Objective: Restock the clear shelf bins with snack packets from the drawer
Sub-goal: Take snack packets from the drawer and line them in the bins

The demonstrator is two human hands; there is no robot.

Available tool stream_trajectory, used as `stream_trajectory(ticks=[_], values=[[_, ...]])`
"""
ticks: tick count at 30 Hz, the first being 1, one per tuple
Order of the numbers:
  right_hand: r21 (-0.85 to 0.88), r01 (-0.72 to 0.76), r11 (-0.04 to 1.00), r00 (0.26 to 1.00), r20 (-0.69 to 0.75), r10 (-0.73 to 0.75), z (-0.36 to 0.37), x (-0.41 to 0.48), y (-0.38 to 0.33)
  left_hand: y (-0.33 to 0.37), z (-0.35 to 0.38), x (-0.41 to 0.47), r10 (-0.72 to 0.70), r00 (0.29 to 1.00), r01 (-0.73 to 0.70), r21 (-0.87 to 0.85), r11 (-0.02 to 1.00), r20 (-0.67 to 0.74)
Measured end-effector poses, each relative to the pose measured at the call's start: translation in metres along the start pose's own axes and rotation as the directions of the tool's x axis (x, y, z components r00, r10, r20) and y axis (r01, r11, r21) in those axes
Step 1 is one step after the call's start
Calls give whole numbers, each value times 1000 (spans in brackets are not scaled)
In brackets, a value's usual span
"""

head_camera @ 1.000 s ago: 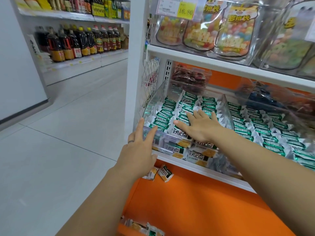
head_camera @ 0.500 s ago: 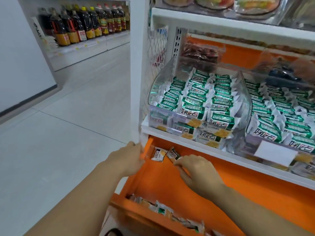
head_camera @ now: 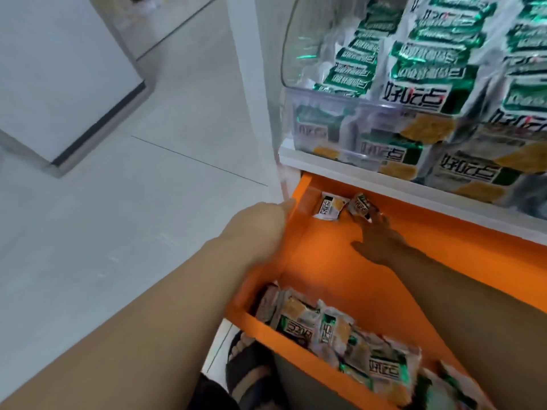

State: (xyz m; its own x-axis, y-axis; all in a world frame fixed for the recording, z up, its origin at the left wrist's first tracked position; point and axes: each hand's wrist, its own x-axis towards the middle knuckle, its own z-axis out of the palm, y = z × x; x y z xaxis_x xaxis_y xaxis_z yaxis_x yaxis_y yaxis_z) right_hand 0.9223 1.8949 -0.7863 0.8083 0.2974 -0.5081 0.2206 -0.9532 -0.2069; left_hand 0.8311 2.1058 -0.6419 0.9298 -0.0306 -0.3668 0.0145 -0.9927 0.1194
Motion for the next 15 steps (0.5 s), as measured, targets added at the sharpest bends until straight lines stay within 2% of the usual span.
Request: stream_trajectory(ticks=[4, 9, 13, 15], values=[[45, -17, 999, 1000, -22, 18, 10, 24, 12, 6, -6, 1, -19, 1000, 18, 124, 992, 2], [-15, 8, 1000, 996, -94, -9, 18, 32, 22, 12, -7, 3, -37, 999, 41, 139, 990, -29], [-85, 87, 993, 981, -165, -100, 28, 26, 16, 11, -6, 3, -71, 997, 70, 97, 993, 10], [-97, 168, 981, 973, -145, -181, 32, 22, 12, 11, -6, 2, -58, 998, 56, 85, 995, 12]])
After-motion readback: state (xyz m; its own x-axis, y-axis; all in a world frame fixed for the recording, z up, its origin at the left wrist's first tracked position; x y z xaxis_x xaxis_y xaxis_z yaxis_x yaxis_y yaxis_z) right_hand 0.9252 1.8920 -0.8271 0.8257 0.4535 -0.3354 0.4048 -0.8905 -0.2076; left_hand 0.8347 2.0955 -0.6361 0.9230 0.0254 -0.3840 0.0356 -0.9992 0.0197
